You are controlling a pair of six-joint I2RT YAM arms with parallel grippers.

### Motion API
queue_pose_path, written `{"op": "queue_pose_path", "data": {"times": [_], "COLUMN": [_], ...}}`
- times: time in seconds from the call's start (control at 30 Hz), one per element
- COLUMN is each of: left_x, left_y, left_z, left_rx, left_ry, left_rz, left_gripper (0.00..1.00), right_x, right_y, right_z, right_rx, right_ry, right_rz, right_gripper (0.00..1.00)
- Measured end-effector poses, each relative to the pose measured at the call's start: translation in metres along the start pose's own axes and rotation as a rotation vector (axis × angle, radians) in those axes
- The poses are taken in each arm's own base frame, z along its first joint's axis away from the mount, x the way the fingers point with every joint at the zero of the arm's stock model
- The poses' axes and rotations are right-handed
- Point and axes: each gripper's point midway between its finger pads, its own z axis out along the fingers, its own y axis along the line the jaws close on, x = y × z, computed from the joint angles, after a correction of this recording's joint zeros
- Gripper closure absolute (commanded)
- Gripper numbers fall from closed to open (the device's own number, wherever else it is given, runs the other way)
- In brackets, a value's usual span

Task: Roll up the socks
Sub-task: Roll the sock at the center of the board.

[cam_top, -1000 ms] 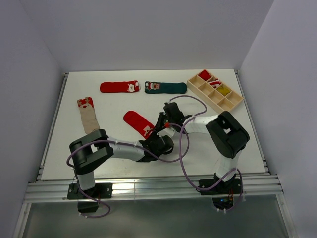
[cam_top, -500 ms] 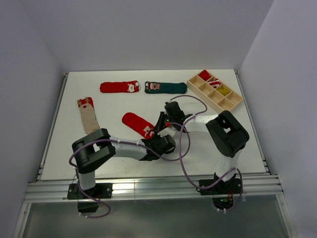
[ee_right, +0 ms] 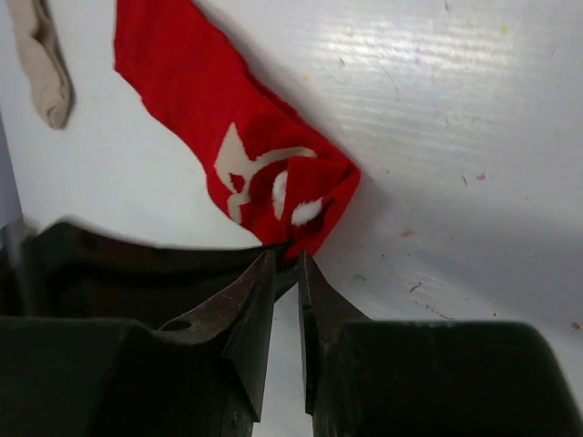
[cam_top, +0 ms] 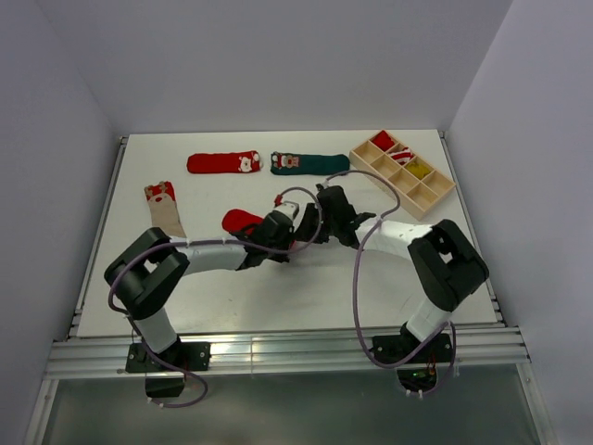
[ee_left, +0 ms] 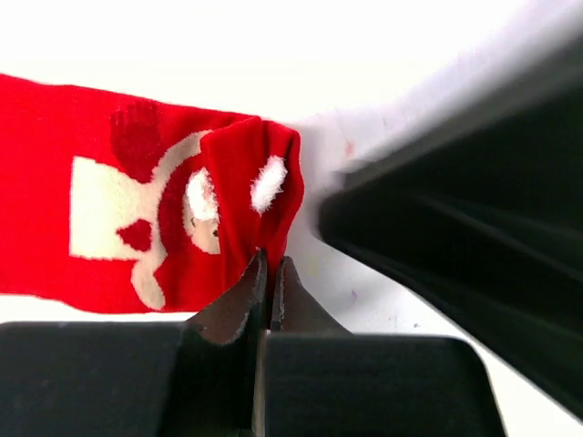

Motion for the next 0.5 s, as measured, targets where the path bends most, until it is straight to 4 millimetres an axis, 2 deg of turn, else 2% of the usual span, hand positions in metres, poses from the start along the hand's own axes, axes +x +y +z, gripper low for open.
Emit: {"op": "queue_pose_path", "data": {"times": [0.13, 0.23, 0.5], "left_x": [-0.007, -0.008, -0.003], "left_y": [0.005, 0.005, 0.011], "left_z": [0.003, 0.003, -0.003], "left_rx": [0.105, 0.180, 0.321], "left_ry": [0.028, 0.045, 0.086], "left_rz": [-0.155, -0.247, -0.484], "left_gripper": [1.00, 1.00, 1.00], "right_x": [-0.014, -0.017, 0.003], "right_y": [0.013, 0.013, -0.014], "right_z": [-0.014, -0.020, -0.014], "right_rx": [-0.028, -0.036, -0.018], "right_ry": [-0.057, -0.081, -0.057], "right_rz": [-0.023, -0.023, 0.048], "right_gripper": [0.64, 0.60, 0.60]}}
